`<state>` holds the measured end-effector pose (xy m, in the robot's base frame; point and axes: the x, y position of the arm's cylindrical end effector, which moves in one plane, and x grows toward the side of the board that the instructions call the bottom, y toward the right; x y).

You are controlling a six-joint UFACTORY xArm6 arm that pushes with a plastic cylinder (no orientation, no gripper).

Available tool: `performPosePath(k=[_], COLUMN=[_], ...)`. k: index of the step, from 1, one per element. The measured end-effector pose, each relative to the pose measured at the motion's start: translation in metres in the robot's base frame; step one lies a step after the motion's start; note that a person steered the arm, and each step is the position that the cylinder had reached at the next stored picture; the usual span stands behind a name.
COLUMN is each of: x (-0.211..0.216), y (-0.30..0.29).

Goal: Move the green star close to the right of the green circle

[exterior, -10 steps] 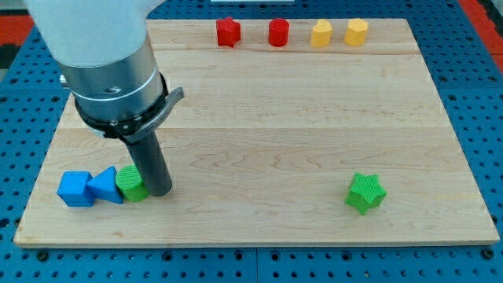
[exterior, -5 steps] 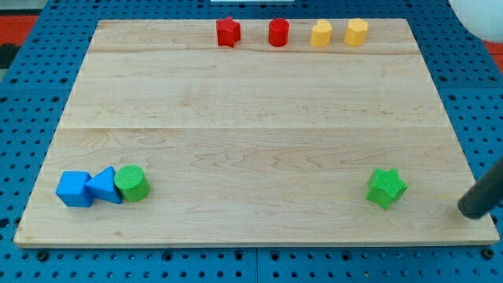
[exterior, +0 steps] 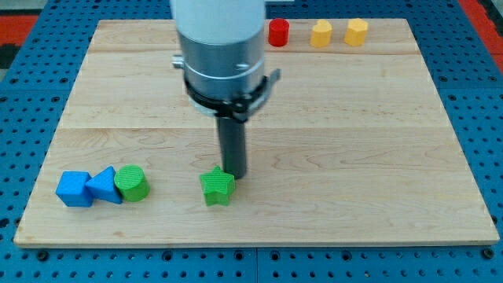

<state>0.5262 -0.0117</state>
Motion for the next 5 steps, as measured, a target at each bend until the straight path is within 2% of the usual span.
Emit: performPosePath(k=[1, 2, 3, 4, 5], x=[0.020, 0.025, 0.014, 0.010, 0.010], y=[0.027, 0.011, -0.054, -0.083, -0.052])
